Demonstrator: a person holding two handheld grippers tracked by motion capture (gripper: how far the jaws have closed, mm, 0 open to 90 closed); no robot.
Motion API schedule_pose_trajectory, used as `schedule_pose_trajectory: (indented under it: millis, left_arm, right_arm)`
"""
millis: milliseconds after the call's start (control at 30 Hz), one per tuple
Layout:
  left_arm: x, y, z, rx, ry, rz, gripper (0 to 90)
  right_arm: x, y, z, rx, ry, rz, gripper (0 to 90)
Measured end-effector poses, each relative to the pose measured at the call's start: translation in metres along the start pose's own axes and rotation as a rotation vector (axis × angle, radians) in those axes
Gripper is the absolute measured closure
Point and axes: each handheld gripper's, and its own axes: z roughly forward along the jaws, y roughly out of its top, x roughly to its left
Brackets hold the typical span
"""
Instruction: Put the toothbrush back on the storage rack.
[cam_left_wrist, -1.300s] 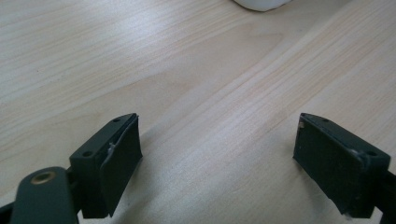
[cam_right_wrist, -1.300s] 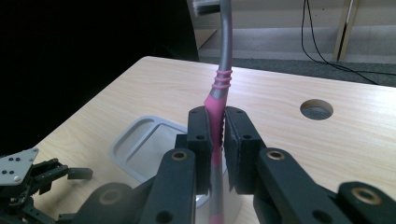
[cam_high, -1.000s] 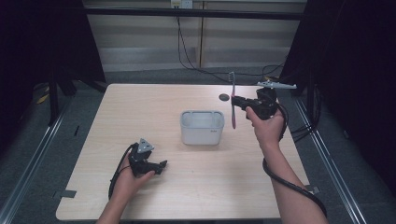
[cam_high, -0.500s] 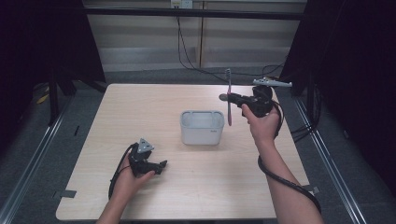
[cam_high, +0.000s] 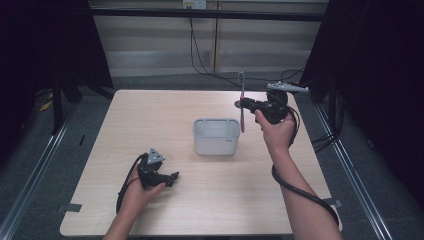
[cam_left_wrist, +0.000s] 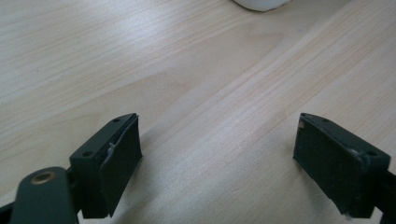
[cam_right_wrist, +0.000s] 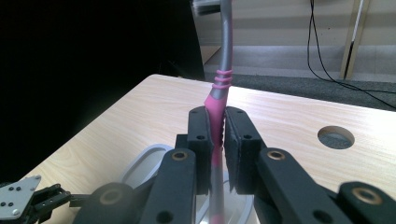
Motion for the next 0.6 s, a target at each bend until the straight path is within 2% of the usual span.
schedule_pose_trajectory:
  millis: [600]
  left_arm:
    - [0.0,0.0,0.0,0.002,0.001,0.004,14.4]
  right_arm:
    - [0.003,-0.005,0.016,-0.009,0.013,-0.009,81.3]
